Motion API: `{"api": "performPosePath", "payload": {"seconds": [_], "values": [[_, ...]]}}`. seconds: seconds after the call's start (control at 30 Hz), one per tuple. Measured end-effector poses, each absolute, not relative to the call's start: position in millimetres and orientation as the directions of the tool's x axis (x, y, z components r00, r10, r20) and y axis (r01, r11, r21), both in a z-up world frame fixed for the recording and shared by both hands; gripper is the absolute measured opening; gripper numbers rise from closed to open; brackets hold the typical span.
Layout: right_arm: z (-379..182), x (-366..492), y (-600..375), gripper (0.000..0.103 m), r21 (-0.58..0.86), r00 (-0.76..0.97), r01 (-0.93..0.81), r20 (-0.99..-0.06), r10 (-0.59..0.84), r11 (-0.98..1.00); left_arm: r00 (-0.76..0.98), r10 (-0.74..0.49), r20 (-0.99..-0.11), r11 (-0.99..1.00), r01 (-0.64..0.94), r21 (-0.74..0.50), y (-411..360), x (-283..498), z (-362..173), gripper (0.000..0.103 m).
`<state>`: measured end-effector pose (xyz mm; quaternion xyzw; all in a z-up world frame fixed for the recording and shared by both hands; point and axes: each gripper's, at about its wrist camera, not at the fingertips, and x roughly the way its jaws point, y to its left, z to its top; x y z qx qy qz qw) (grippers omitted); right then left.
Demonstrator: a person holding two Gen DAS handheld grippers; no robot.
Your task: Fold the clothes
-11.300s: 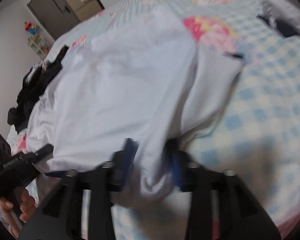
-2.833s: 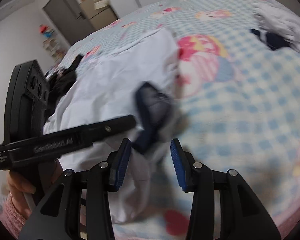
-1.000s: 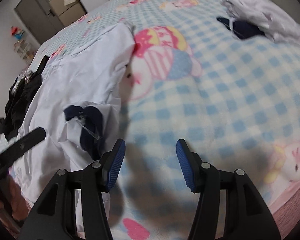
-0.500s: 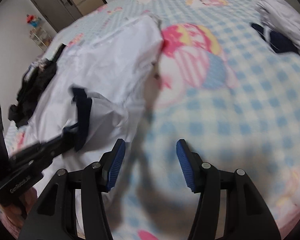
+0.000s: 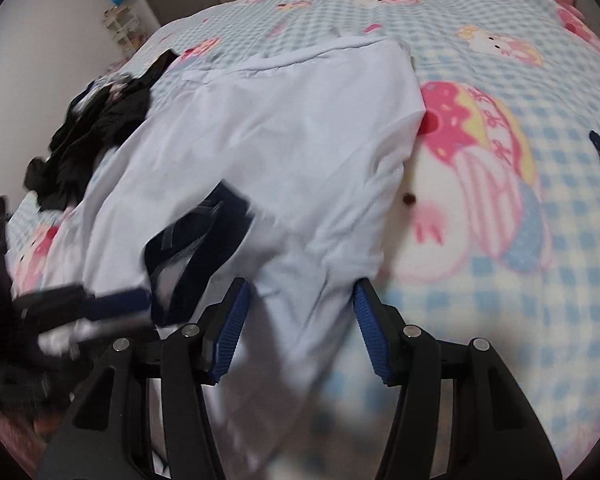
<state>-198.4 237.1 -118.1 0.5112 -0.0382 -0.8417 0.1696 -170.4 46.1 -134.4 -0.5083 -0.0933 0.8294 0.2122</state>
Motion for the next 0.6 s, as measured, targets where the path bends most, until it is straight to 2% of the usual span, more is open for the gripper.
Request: {"api": "performPosePath", "payload": {"seconds": [0.03,0.07,0.1,0.23,0.33,0.37,0.47,0.53,0.6], "values": [[-123.1,-205.7,237.9,0.055,0.246,-0.427,0.220,-0.846,-0.320,-0.944,-0.388,0.378,-0.840,-0.925,-0.177,-0.335,44.5,-183.3,-142.7,0.037],[-127.6,-212.4,238.1,0.055,0.252,-0.428,0.191,-0.848,-0.312,-0.948,-0.369,0.397,-0.840,-0.917,-0.118,-0.381,35.8,-188.1,-146.4,0.030],[-128.2,-213.9,238.2,0.055,0.256,-0.421,0.167,-0.855,-0.304,-0.952,-0.352,0.416,-0.838,-0.904,-0.058,-0.424,27.3,-192.7,-149.9,0.029],[-105.9,-182.1,251.5,0.056,0.290,-0.466,0.170,-0.819,-0.336,-0.942,-0.398,0.472,-0.787,-0.880,-0.165,-0.445,35.6,-166.7,-128.4,0.030],[-104.4,-143.4,251.3,0.057,0.302,-0.424,0.221,-0.827,-0.370,-0.927,-0.427,0.514,-0.744,-0.857,-0.244,-0.453,41.8,-147.2,-112.3,0.033],[-108.4,-132.3,245.8,0.057,0.295,-0.387,0.260,-0.840,-0.379,-0.920,-0.408,0.517,-0.753,-0.856,-0.260,-0.447,49.1,-147.1,-116.0,0.033],[-126.1,-107.4,234.2,0.055,0.250,-0.318,0.321,-0.880,-0.353,-0.913,-0.312,0.404,-0.860,-0.912,-0.206,-0.353,61.2,-152.7,-148.9,0.034],[-136.3,-96.1,238.6,0.054,0.167,-0.302,0.311,-0.916,-0.264,-0.936,-0.302,0.423,-0.854,-0.905,-0.173,-0.388,50.4,-147.9,-150.1,0.035],[-132.3,-92.8,247.9,0.054,0.189,-0.296,0.286,-0.915,-0.274,-0.939,-0.326,0.468,-0.822,-0.884,-0.150,-0.443,34.0,-137.3,-140.1,0.033]]}}
